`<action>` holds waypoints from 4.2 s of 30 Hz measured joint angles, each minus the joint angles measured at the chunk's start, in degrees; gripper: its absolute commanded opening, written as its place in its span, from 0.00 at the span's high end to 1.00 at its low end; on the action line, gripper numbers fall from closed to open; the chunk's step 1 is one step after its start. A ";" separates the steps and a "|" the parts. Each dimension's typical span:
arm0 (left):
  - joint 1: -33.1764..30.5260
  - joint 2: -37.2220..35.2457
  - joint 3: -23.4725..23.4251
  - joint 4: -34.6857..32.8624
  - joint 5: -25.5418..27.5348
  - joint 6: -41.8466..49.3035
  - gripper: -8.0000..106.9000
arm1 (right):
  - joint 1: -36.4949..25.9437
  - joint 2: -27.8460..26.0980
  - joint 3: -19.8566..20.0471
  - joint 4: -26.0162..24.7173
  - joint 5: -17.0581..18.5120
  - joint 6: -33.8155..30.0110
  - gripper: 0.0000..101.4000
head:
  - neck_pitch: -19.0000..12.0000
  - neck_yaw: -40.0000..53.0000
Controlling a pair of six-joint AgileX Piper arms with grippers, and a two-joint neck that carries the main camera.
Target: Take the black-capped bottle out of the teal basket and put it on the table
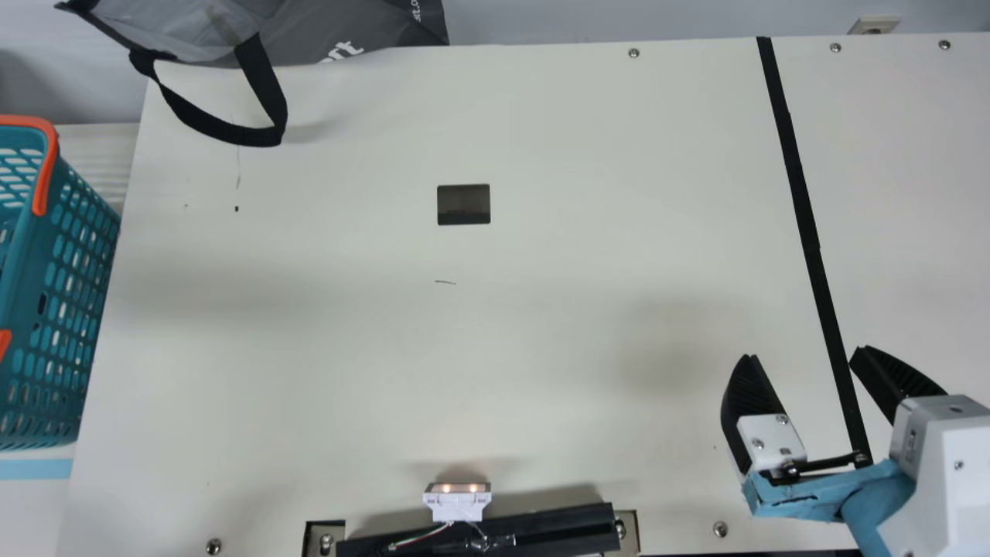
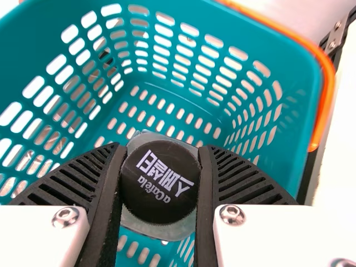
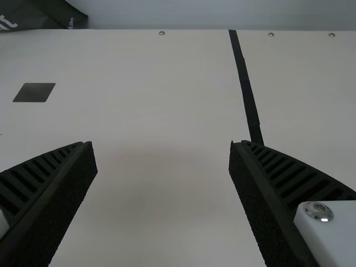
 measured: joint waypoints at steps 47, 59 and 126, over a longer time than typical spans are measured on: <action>-17.45 -19.49 -11.29 27.47 8.65 -36.40 0.93 | 0.00 0.00 0.00 0.05 -0.08 0.00 0.10 | 0.00 0.00; -31.60 -21.05 -10.49 38.33 7.63 -48.91 0.93 | 0.00 0.00 0.00 0.05 0.01 0.00 0.10 | 0.00 0.00; -86.06 -12.62 -10.86 71.45 8.23 -95.72 0.93 | 0.00 0.00 0.00 0.10 -0.08 0.00 0.10 | 0.29 0.00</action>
